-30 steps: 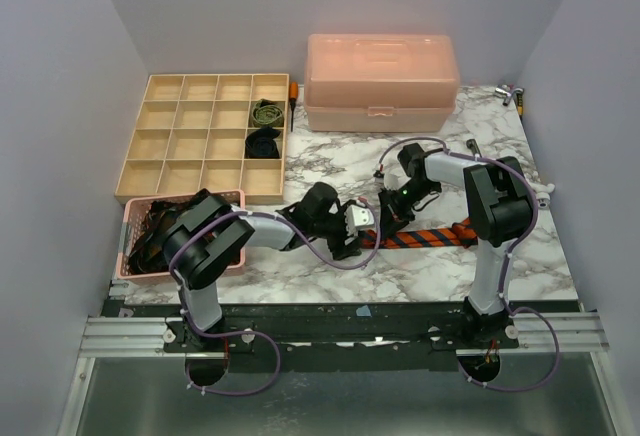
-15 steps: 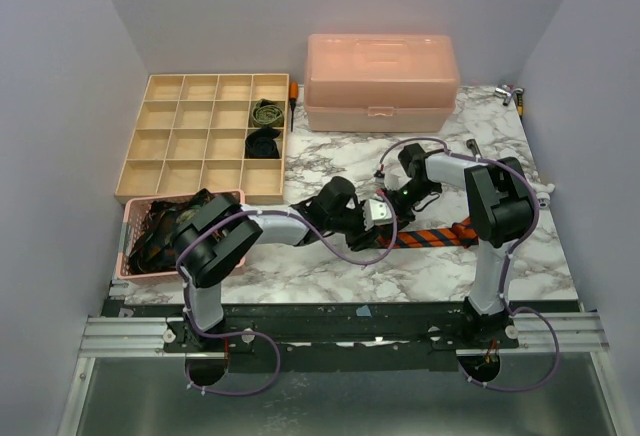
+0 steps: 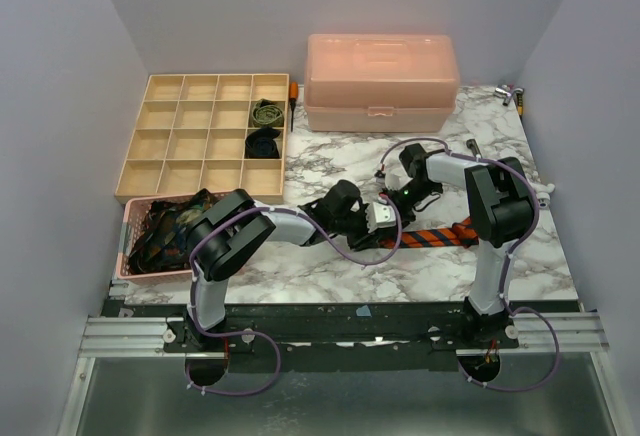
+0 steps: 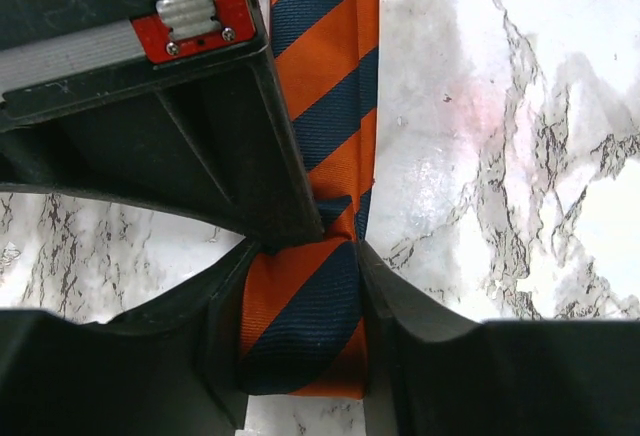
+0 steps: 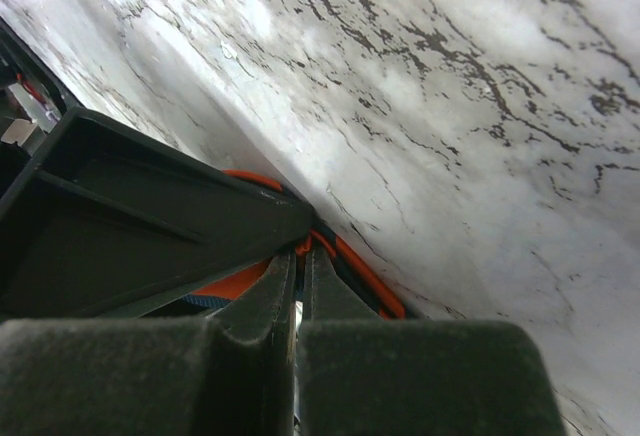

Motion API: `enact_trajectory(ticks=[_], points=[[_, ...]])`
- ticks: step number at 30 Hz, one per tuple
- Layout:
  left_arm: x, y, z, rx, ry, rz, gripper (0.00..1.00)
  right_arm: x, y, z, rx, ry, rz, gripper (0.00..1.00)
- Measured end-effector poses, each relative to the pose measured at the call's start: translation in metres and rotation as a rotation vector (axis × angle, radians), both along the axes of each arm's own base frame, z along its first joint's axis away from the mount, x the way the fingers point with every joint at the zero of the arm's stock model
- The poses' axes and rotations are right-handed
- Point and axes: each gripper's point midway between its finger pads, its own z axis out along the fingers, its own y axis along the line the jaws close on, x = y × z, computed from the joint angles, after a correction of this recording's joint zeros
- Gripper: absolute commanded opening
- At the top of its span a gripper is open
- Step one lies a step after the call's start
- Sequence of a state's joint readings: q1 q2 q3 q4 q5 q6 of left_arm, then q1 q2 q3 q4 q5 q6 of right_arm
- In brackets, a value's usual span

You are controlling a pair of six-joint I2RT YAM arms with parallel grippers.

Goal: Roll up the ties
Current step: Roll the tie at the center of the board.

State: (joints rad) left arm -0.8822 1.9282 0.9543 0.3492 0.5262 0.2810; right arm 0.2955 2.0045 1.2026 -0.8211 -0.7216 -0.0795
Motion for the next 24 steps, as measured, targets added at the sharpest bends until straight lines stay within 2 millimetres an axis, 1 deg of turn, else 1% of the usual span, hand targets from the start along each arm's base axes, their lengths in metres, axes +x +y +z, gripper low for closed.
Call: enact_trajectory(ticks=[2, 3, 5, 6, 7, 11, 13, 14, 18, 24], points=[[0.000, 0.000, 0.000, 0.006, -0.004, -0.001, 0.26, 0.000, 0.000, 0.000, 0.002, -0.001, -0.001, 0.05], [0.000, 0.001, -0.001, 0.011, -0.007, 0.000, 0.26, 0.000, 0.000, 0.001, 0.002, -0.002, 0.001, 0.09], [0.002, 0.002, 0.000, 0.022, -0.025, 0.003, 0.25, 0.001, -0.002, 0.002, 0.004, -0.002, 0.002, 0.26], [0.002, 0.003, 0.000, 0.027, -0.033, 0.002, 0.25, 0.002, -0.003, 0.003, 0.006, -0.002, 0.000, 0.32], [0.002, 0.003, 0.000, 0.031, -0.041, 0.000, 0.25, 0.002, -0.004, 0.005, 0.010, -0.002, 0.001, 0.34], [0.001, 0.004, -0.002, 0.052, -0.062, -0.011, 0.25, 0.007, -0.010, 0.018, 0.037, -0.022, -0.001, 0.39], [0.002, 0.005, -0.001, 0.061, -0.064, -0.013, 0.25, 0.008, -0.010, 0.029, 0.065, -0.035, -0.005, 0.44], [0.003, 0.004, 0.000, 0.063, -0.066, -0.014, 0.25, 0.008, -0.010, 0.035, 0.083, -0.042, -0.008, 0.45], [0.004, 0.005, 0.000, 0.076, -0.071, -0.015, 0.25, 0.006, 0.002, 0.056, 0.167, -0.049, -0.005, 0.46], [0.007, 0.006, 0.000, 0.091, -0.069, -0.010, 0.25, -0.001, 0.014, 0.059, 0.183, -0.030, 0.011, 0.46]])
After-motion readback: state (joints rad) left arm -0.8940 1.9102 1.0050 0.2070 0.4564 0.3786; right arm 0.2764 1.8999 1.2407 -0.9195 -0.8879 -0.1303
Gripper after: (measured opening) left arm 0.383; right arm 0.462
